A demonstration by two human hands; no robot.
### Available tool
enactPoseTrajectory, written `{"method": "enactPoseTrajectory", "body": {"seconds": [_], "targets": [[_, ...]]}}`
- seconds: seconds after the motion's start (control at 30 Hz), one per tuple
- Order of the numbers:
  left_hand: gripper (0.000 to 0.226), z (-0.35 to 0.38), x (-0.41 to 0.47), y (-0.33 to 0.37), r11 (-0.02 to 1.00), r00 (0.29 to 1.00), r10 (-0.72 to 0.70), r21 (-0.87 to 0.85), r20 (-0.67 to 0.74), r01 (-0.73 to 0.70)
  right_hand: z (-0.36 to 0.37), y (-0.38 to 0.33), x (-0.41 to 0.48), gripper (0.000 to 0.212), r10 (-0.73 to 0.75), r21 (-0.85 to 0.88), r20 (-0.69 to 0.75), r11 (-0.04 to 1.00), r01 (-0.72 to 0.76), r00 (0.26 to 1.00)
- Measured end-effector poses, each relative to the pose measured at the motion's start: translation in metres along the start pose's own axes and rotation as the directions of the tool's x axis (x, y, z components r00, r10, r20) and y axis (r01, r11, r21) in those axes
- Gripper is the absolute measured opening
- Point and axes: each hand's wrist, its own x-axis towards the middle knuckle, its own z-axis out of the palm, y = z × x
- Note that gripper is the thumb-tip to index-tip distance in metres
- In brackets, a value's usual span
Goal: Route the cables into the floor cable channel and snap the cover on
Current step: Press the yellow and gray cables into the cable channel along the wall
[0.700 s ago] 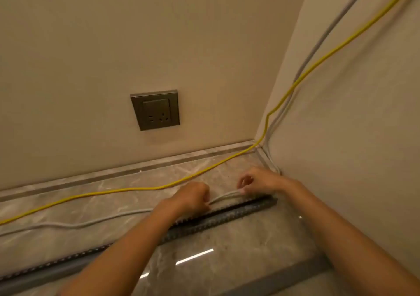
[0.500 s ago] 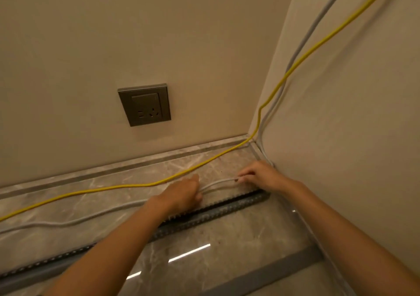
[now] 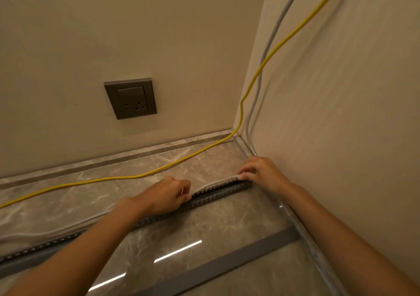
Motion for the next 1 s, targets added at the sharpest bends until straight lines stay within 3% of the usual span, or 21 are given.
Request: {"method": "enactPoseTrajectory", "body": {"seconds": [0.1, 0.27, 0.4, 0.63, 0.8, 0.87, 1.0], "targets": [[0.020, 0.004, -0.002, 0.005, 0.999, 0.999, -0.025, 0.049, 0.042, 0.023, 0.003, 0.007, -0.008, 0.013, 0.057, -0.053, -0.013, 0.997, -0.058, 0.998], [0.022, 0.006, -0.004, 0.009, 0.982, 1.000, -0.023, 0.188, -0.010, 0.025, 0.002, 0.016, -0.014, 0.011, 0.078, -0.152, -0.017, 0.985, -0.080, 0.997], [0.023, 0.004, -0.006, 0.013, 0.962, 0.999, -0.015, 0.274, 0.039, 0.004, 0.002, 0.014, -0.013, 0.014, 0.127, -0.154, 0.055, 0.981, -0.117, 0.990], [0.038, 0.000, -0.012, 0.018, 0.826, 0.989, 0.020, 0.554, 0.148, -0.100, 0.006, 0.007, -0.007, 0.012, 0.221, -0.128, 0.012, 0.968, -0.217, 0.975], [0.034, 0.005, -0.016, 0.007, 0.823, 0.999, -0.053, 0.567, -0.005, 0.046, 0.014, -0.003, 0.008, 0.010, 0.277, 0.004, -0.070, 0.961, -0.277, 0.958], [0.032, 0.004, -0.014, -0.001, 0.825, 0.993, -0.095, 0.554, -0.065, 0.115, 0.019, -0.006, 0.014, 0.001, 0.241, -0.002, -0.035, 0.970, -0.241, 0.970], [0.029, -0.005, -0.013, -0.018, 0.818, 0.972, -0.195, 0.524, -0.132, 0.236, 0.029, -0.015, 0.031, 0.008, 0.183, 0.019, 0.018, 0.983, -0.184, 0.983]]}}
